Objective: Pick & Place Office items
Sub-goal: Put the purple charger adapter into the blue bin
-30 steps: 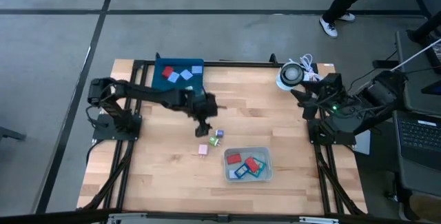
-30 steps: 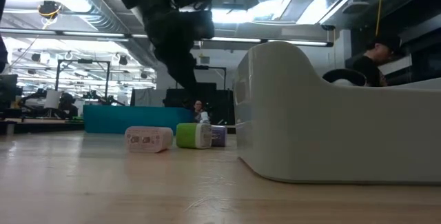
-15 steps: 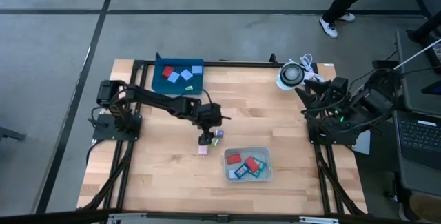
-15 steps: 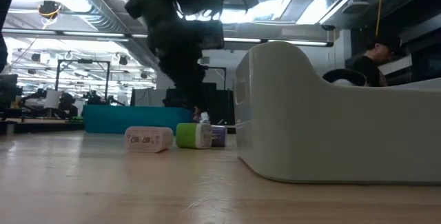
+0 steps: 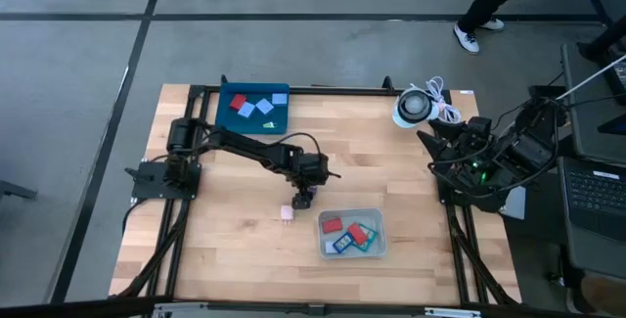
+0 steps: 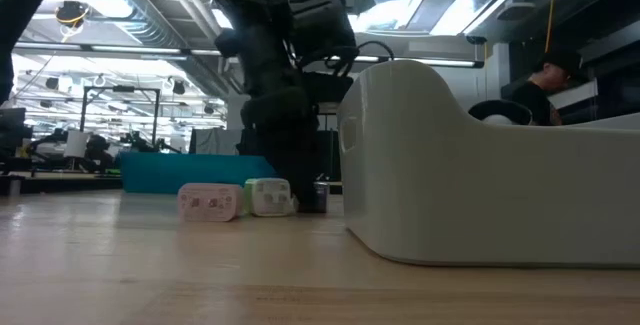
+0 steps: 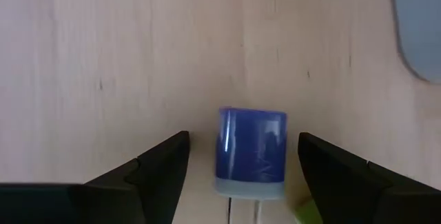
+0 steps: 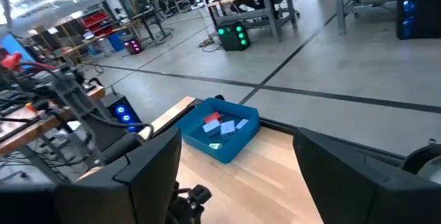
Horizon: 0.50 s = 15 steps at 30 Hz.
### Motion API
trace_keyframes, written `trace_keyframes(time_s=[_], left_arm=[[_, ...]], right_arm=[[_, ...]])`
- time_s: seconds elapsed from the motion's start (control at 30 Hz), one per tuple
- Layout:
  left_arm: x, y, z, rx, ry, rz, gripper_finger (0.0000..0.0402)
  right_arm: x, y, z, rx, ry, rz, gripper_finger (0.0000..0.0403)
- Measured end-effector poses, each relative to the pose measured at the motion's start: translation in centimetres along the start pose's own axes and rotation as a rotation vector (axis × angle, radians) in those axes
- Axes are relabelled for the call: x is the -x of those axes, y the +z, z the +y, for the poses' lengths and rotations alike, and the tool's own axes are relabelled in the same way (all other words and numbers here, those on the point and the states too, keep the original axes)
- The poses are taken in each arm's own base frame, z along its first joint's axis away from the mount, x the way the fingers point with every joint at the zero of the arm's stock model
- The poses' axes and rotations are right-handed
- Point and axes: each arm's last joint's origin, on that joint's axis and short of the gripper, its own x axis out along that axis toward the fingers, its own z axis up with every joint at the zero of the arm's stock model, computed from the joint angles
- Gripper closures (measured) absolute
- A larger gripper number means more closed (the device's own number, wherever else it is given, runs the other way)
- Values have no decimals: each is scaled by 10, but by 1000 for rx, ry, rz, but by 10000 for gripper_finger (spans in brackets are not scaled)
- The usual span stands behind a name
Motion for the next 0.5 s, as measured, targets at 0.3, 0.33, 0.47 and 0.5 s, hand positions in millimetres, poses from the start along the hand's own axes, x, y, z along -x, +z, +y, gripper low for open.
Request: trace_keyframes(time_s=[0.3, 0.33, 0.47, 0.5], left_arm=[[0, 4, 14, 122, 57, -64, 274], [0, 5, 18, 147, 62, -73, 280], [13, 9, 33, 214, 66, -129, 278], [23, 11, 38, 226, 48, -162, 278]], right_arm=[[3, -1, 3, 7, 22, -32, 117], [3, -1, 4, 19, 20, -51, 117], [5, -2, 6, 59, 33, -115, 117], [6, -2, 7, 61, 39, -123, 117]])
